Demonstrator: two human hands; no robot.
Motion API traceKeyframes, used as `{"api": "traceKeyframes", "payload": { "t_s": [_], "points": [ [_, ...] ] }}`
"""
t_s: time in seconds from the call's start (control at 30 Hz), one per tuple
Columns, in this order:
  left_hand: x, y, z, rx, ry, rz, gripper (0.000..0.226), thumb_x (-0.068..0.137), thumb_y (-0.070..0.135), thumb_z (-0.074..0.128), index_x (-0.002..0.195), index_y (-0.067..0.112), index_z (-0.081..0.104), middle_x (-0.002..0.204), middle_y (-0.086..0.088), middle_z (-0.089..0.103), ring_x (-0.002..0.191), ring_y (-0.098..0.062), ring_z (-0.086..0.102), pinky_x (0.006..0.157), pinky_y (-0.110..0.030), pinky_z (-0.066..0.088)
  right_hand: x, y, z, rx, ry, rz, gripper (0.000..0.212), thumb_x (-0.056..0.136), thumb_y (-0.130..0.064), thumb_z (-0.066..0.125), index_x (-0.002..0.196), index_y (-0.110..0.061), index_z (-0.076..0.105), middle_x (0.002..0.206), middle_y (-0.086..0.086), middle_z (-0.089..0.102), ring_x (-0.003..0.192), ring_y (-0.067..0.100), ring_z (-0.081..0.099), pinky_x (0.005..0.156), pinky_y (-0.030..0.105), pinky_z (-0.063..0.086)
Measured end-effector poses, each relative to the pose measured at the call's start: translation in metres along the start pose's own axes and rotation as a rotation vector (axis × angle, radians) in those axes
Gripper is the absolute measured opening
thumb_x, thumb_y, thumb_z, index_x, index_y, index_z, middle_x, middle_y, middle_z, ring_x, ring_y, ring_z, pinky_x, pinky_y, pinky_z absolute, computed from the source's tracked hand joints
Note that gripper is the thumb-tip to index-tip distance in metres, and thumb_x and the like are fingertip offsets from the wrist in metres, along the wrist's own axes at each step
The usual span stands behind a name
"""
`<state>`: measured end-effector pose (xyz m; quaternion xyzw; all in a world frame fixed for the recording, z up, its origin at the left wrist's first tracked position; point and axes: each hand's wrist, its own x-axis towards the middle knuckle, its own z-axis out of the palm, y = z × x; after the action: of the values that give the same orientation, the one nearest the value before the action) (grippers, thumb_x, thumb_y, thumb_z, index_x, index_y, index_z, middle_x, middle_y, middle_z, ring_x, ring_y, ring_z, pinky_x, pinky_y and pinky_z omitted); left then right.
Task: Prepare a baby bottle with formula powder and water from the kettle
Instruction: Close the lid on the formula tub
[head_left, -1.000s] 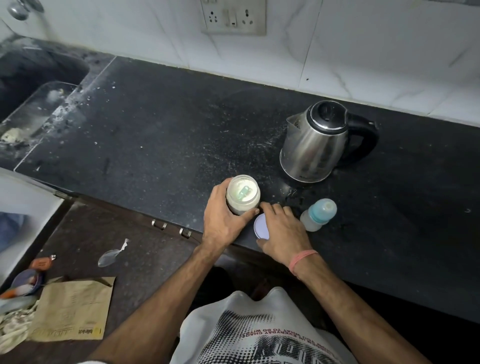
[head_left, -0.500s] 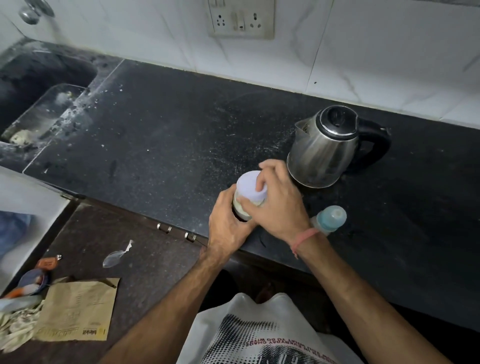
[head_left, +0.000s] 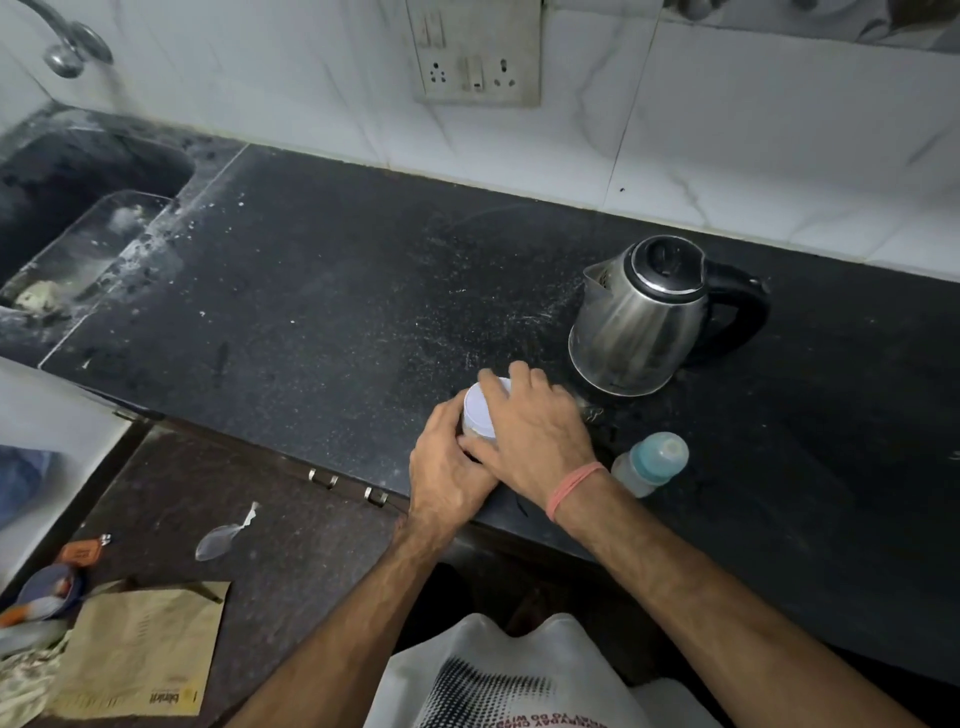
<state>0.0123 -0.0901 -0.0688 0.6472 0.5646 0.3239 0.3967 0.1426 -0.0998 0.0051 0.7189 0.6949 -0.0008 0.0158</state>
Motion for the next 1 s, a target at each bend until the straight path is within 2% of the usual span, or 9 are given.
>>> {"api": "traceKeyframes", "payload": {
  "t_s": [0.17,0.23,0.3,0.4,0.6,0.73,0.87,0.93,1.0],
  "points": [
    [0.001,0.002,-0.001,0.009,0.010,-0.006,0.075,0.075,0.058,0.088,0.146,0.042,0.069,0.134,0.022,0.072,0.122,-0.004,0.072,0.105,-0.048,0.062,-0.008,0.005,-0.011,-0.088,-0.040,0.071,0.110,0.087,-0.093,0.050,0.159,-0.010,0.044,0.125,0.012,0.072,0.118,0.030,0.063,0.086,0.042,0.050],
    [0.001,0.003,-0.002,0.009,0.008,-0.015,0.076,0.074,0.057,0.089,0.146,0.042,0.069,0.134,0.022,0.073,0.122,-0.004,0.073,0.105,-0.047,0.062,-0.008,0.005,-0.014,-0.108,-0.056,0.080,0.106,0.090,-0.089,0.051,0.157,-0.007,0.046,0.120,0.012,0.076,0.114,0.030,0.066,0.079,0.041,0.045],
    [0.001,0.004,-0.002,0.022,0.001,-0.018,0.079,0.072,0.055,0.092,0.146,0.042,0.069,0.134,0.023,0.072,0.122,-0.002,0.072,0.106,-0.045,0.062,-0.004,0.002,-0.016,-0.116,-0.072,0.094,0.091,0.091,-0.082,0.055,0.145,-0.008,0.054,0.113,0.011,0.077,0.106,0.029,0.069,0.073,0.040,0.039],
    [0.001,0.004,-0.002,0.024,-0.006,-0.009,0.080,0.073,0.056,0.093,0.147,0.042,0.068,0.136,0.023,0.071,0.123,-0.002,0.072,0.106,-0.046,0.062,0.003,0.001,-0.022,-0.038,-0.130,0.101,0.075,0.090,-0.073,0.061,0.132,-0.012,0.053,0.117,0.010,0.075,0.108,0.029,0.069,0.074,0.040,0.037],
    [0.002,0.005,-0.004,0.038,-0.013,0.002,0.084,0.068,0.058,0.093,0.146,0.039,0.069,0.133,0.022,0.072,0.121,-0.003,0.072,0.104,-0.048,0.063,-0.001,0.001,-0.033,0.061,-0.167,0.112,0.070,0.095,-0.065,0.064,0.141,-0.015,0.047,0.137,0.009,0.060,0.125,0.029,0.059,0.090,0.041,0.051],
    [0.002,0.005,-0.004,0.049,-0.011,0.002,0.085,0.067,0.059,0.093,0.146,0.041,0.068,0.133,0.023,0.072,0.120,-0.003,0.073,0.103,-0.047,0.063,0.004,0.002,-0.041,0.089,-0.165,0.050,0.064,0.095,-0.054,0.071,0.142,-0.016,0.052,0.138,0.005,0.060,0.125,0.027,0.062,0.090,0.040,0.052],
    [0.003,0.003,-0.003,0.064,-0.020,-0.002,0.087,0.067,0.056,0.094,0.148,0.039,0.067,0.134,0.021,0.072,0.120,-0.003,0.073,0.103,-0.046,0.063,0.006,0.004,-0.042,0.153,-0.206,-0.021,0.077,0.091,-0.040,0.080,0.158,-0.032,0.043,0.139,0.006,0.058,0.124,0.030,0.063,0.092,0.043,0.053],
    [0.004,0.004,-0.004,0.068,-0.024,-0.014,0.086,0.067,0.058,0.092,0.147,0.040,0.067,0.134,0.021,0.072,0.119,-0.002,0.073,0.104,-0.046,0.063,0.005,0.004,-0.041,0.134,-0.201,-0.034,0.071,0.092,-0.042,0.079,0.154,-0.036,0.045,0.140,0.007,0.054,0.123,0.030,0.062,0.091,0.042,0.052],
    [0.003,0.007,-0.005,0.068,-0.033,-0.011,0.085,0.067,0.060,0.089,0.147,0.041,0.067,0.135,0.022,0.072,0.120,-0.001,0.072,0.104,-0.045,0.062,0.008,0.003,-0.041,0.132,-0.216,0.000,0.074,0.092,-0.053,0.078,0.153,-0.028,0.046,0.141,0.011,0.053,0.122,0.032,0.064,0.092,0.041,0.053]
  ]
}}
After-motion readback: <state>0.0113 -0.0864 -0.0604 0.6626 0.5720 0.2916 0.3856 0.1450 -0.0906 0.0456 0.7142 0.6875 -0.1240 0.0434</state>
